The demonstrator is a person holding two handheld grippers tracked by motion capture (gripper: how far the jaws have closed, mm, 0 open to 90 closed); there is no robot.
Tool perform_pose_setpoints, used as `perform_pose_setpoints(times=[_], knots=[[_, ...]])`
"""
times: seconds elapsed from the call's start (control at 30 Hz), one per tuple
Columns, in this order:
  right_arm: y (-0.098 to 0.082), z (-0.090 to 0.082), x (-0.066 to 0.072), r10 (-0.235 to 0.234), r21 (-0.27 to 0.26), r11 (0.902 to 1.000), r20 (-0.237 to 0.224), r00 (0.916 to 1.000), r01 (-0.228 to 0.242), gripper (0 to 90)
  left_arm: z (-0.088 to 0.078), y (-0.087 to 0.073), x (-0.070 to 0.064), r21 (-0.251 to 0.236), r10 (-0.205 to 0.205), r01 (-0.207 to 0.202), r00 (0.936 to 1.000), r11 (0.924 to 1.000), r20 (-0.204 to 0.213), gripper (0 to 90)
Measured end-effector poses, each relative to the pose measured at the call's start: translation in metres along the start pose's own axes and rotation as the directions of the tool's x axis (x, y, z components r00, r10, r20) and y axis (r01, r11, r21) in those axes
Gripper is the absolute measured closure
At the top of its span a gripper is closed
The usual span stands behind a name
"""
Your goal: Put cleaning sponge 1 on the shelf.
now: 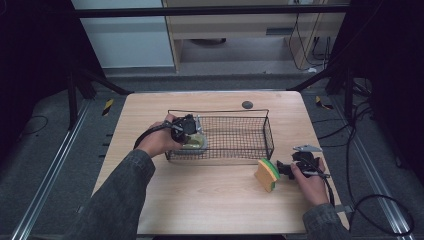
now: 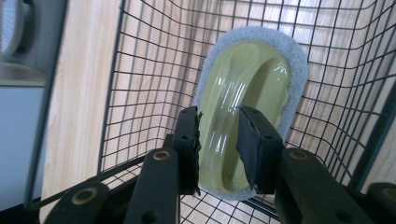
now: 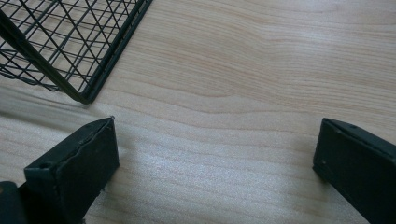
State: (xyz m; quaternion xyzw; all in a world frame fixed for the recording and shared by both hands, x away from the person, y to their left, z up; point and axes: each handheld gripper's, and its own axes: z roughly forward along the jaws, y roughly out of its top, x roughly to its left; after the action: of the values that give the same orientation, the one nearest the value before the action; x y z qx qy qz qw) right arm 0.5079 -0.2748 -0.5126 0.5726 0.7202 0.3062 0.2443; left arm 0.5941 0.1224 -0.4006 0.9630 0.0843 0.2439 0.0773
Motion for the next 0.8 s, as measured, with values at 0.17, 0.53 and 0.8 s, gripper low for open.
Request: perform_pose_setpoints(times=[0.17,0.53,0.8], knots=[[0.000,0.000,0.000,0.000,0.000,1.0000,0.000,1.0000,0.000,0.4,-0.007,0.000,0.001,-0.021,0.003,-0.004,0.9997,0.9998,-0.026,68.6],[0.000,0.000,0.000,0.003,-0.002,1.0000,-0.002,1.0000,-0.003,0.8,-0.031,0.000,-0.002,-0.087,-0.021,0.011,0.9938,0.9961,-0.109,55.0],[0.004,-0.014,-0.014,-0.018,0.011,0.9998,0.027,0.9995,0.018,8.8,-0.059,-0.015,-0.007,-0.173,-0.198,0.170,0.9676,0.9701,-0.157,20.4]])
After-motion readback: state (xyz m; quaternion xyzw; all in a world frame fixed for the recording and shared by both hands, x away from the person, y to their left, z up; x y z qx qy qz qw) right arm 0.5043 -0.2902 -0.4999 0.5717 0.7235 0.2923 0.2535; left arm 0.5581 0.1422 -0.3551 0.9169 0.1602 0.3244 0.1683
